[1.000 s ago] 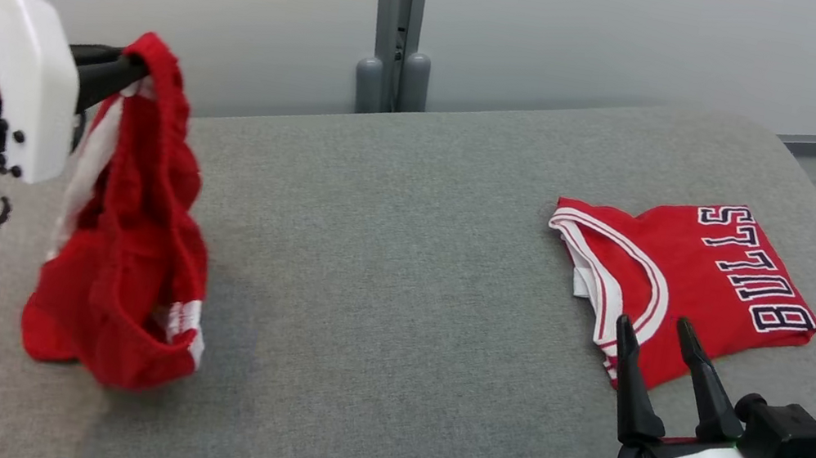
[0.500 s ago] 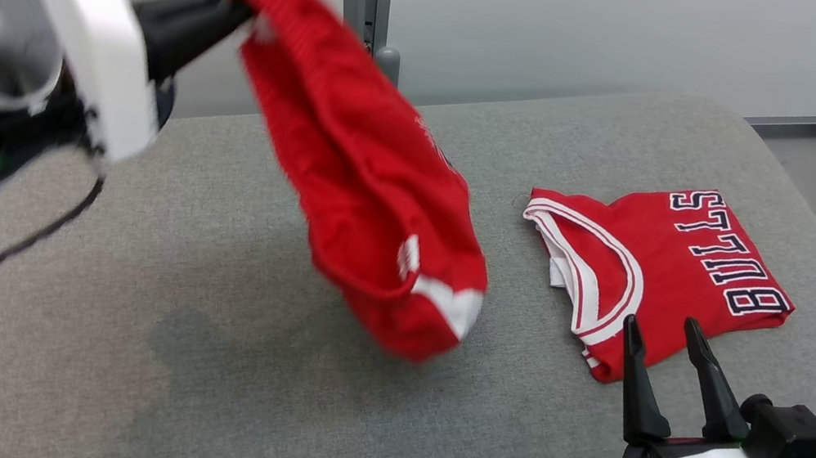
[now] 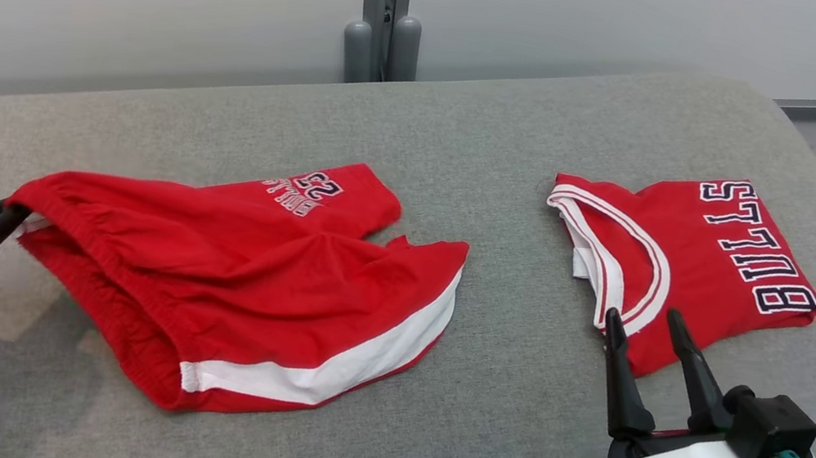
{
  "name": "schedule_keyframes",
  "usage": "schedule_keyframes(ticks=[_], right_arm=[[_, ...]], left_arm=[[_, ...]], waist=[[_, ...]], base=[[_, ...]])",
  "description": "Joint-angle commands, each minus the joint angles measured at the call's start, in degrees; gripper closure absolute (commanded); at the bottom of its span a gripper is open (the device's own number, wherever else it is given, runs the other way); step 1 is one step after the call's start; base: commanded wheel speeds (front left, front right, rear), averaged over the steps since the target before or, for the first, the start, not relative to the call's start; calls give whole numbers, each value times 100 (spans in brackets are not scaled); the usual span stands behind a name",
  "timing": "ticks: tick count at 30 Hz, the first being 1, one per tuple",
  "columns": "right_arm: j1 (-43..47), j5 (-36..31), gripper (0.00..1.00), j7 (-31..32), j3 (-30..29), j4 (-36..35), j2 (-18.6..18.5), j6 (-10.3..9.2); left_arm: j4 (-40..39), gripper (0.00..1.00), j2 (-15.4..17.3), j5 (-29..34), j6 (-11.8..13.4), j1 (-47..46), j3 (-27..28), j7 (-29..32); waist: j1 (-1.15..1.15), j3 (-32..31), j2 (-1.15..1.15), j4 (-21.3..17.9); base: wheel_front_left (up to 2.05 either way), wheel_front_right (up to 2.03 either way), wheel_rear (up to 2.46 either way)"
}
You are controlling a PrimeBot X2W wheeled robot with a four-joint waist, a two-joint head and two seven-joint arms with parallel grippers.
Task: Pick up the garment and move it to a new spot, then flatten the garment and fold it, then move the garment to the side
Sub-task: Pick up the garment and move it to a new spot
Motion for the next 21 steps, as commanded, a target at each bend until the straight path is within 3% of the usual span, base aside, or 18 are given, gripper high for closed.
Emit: schedule_keyframes(ticks=[1,4,5,6,7,13,21], right_arm=[[-44,-36,0,-29,30,10,-28,1],[-76,-36,0,-29,74,20,-30,1],[-75,-35,0,-29,74,25,-33,1],[-83,-29,0,-29,80,32,-32,1],[-88,-23,0,-29,82,37,-29,1],[-53,-20,0,-29,55,70,-30,1],[101,-93,0,-28,-80,75,-29,1]], left_arm=[[195,100,22,42,-3,-68,-95,-101],[609,100,-26,54,-3,-184,-217,-418],[715,81,-83,20,-3,-211,-235,-532],[805,11,-140,-38,-3,-233,-261,-620],[856,0,-187,-123,-4,-240,-285,-682],[717,0,-81,-204,-3,-430,-597,-1067],[81,0,353,-64,-3,-456,-742,-1982]], waist=[[0,32,0,42],[0,58,0,106],[0,67,0,131],[0,75,0,158],[0,78,0,187],[0,43,0,381],[0,-152,0,586]], base=[[0,0,0],[0,0,0],[0,0,0],[0,0,0],[0,0,0],[0,0,0],[0,0,0]])
